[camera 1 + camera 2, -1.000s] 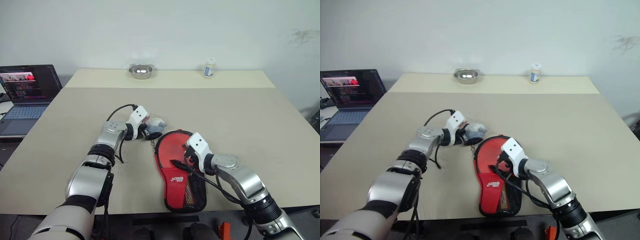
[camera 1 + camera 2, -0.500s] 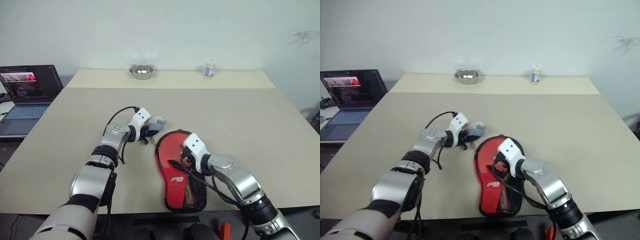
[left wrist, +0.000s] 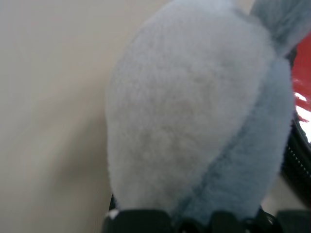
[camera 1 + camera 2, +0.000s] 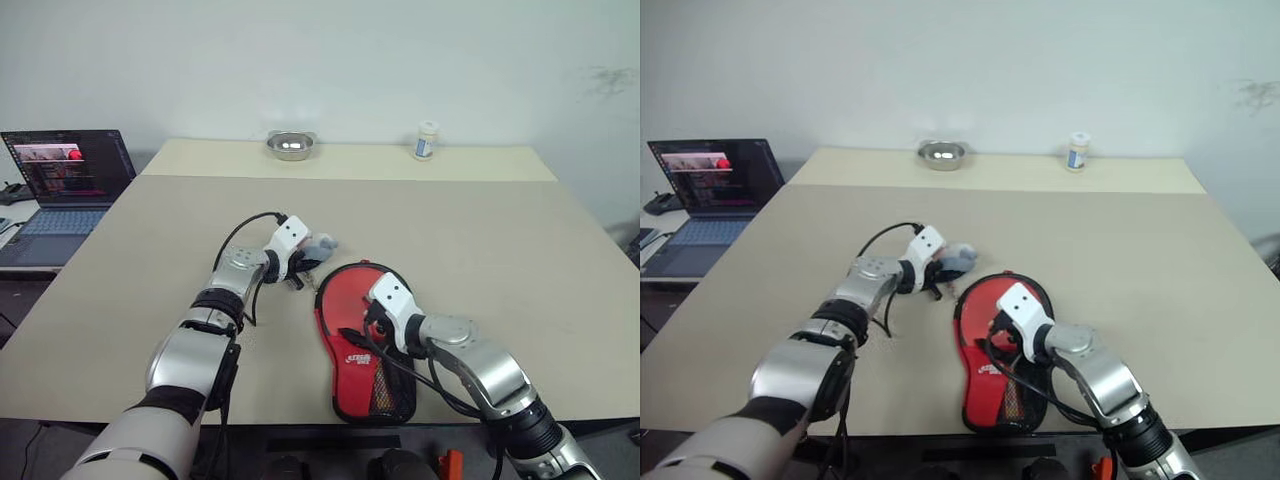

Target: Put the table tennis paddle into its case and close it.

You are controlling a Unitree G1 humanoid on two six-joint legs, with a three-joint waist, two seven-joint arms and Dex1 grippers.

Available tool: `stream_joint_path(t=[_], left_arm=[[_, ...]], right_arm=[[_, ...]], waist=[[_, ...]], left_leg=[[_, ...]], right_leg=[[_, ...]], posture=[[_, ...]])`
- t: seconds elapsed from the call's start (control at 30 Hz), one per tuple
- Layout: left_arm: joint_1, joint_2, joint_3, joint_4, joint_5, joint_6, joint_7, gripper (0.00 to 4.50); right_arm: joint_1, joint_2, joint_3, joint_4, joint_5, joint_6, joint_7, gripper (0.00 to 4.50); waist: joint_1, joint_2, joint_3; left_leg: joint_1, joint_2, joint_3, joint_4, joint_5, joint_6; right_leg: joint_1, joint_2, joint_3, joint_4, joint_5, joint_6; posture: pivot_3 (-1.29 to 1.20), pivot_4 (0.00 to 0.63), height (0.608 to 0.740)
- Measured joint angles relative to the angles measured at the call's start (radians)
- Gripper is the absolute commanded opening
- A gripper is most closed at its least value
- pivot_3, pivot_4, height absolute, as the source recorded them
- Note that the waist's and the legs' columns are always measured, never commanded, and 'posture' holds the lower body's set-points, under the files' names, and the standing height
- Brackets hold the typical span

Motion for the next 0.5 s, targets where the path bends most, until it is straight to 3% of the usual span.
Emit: stream_joint_path(t=[0.3, 0.5], left_arm=[[-0.133, -0.147, -0.122, 0.106, 0.201, -0.027, 0.385, 0.55], [-0.22, -0.232, -0.203, 0.154, 0.321, -0.031, 0.535, 0.55]], right_arm=[[-0.013, 0.003, -0.001, 0.036, 0.005, -0.002, 0.015, 4.5], [-0.011, -0.001, 0.0, 0.031, 0.008, -0.002, 0.019, 4.5]], waist=[[-0.002, -0.003, -0.001], [-0.003, -0.003, -0.001]], left_leg=[[0.008, -0.003, -0.002, -0.001, 0.0, 0.0], [0.008, -0.004, -0.002, -0.001, 0.0, 0.0]], right_leg=[[0.01, -0.003, -0.001, -0.003, -0.001, 0.003], [0.01, -0.003, -0.001, -0.004, -0.001, 0.004]], posture=[[0.0, 0.15, 0.74], [0.0, 0.15, 0.74]])
